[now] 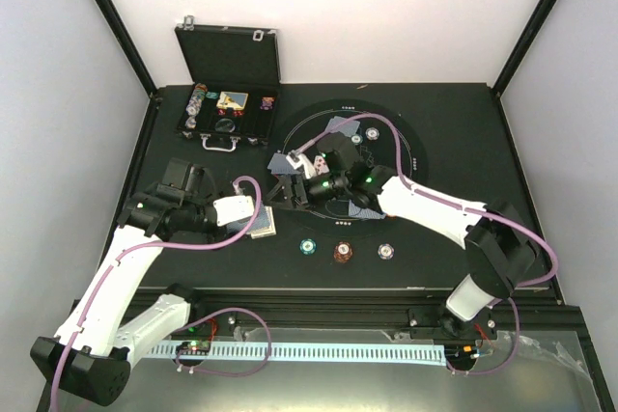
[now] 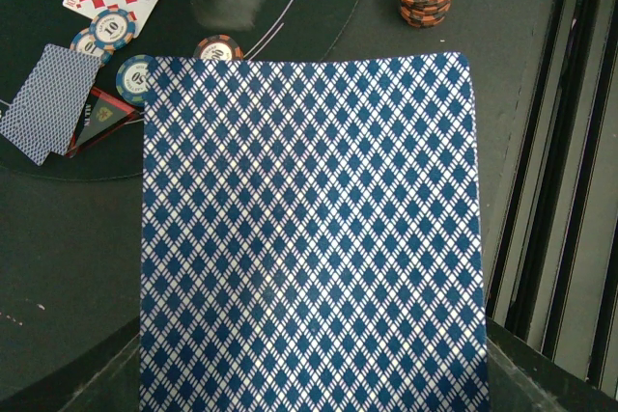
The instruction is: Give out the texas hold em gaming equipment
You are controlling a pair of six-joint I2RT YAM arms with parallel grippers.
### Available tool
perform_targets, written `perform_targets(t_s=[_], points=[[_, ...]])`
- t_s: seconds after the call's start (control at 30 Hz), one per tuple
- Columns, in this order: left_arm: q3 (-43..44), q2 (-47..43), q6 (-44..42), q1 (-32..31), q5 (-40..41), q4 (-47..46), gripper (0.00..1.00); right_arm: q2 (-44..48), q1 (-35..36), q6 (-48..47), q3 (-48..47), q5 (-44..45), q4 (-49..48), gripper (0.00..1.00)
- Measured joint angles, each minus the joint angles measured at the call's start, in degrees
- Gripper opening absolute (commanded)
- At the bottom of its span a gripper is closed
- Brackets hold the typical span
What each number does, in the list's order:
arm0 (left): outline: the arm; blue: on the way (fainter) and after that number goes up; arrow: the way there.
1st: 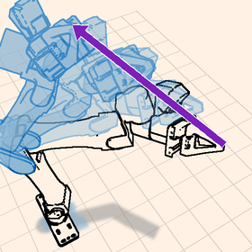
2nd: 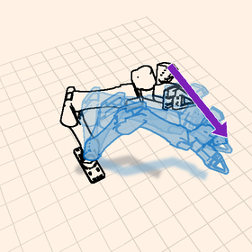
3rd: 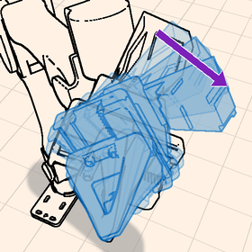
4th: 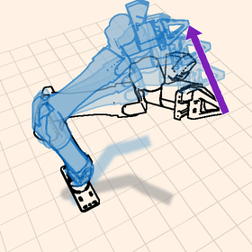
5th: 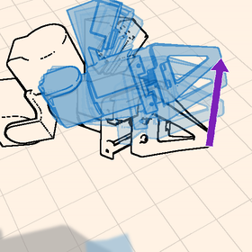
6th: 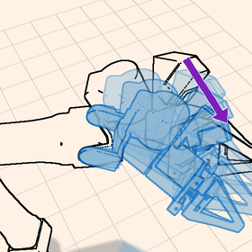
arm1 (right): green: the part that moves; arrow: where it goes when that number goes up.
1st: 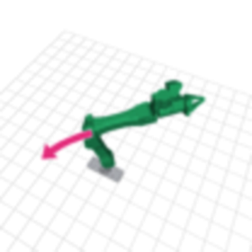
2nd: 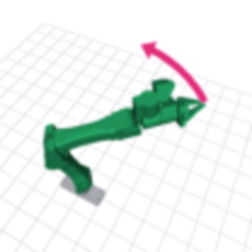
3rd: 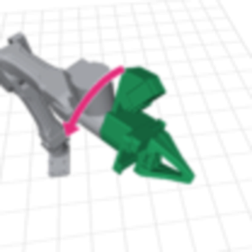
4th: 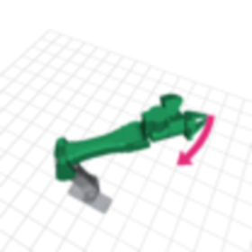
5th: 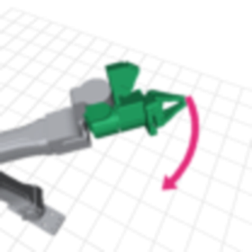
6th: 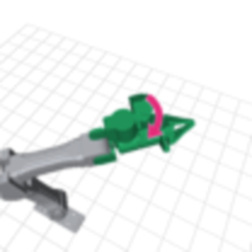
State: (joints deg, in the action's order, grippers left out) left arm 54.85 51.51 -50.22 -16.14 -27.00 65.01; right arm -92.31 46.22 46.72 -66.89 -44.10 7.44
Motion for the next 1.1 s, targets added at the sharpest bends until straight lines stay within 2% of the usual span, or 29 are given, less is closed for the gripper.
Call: perform_targets(t_s=[0.27,0.5,0.83,1.1], points=[[0.0,0.0,0.02,0.0,-0.02,-0.07,0.02,-1.79,4.63,3.69,1.31,-1.73,-4.83,0.79],[0.0,0.0,0.0,0.0,-0.07,-0.09,0.01,-7.21,6.86,7.32,0.39,-3.78,-9.53,0.72],[0.02,0.22,0.02,0.0,0.0,0.07,0.02,-12.11,6.78,12.15,-0.46,-6.86,-16.61,0.69],[0.02,0.39,0.0,0.0,0.04,0.02,0.01,-10.73,4.68,12.79,3.48,-8.74,-21.29,0.59]])
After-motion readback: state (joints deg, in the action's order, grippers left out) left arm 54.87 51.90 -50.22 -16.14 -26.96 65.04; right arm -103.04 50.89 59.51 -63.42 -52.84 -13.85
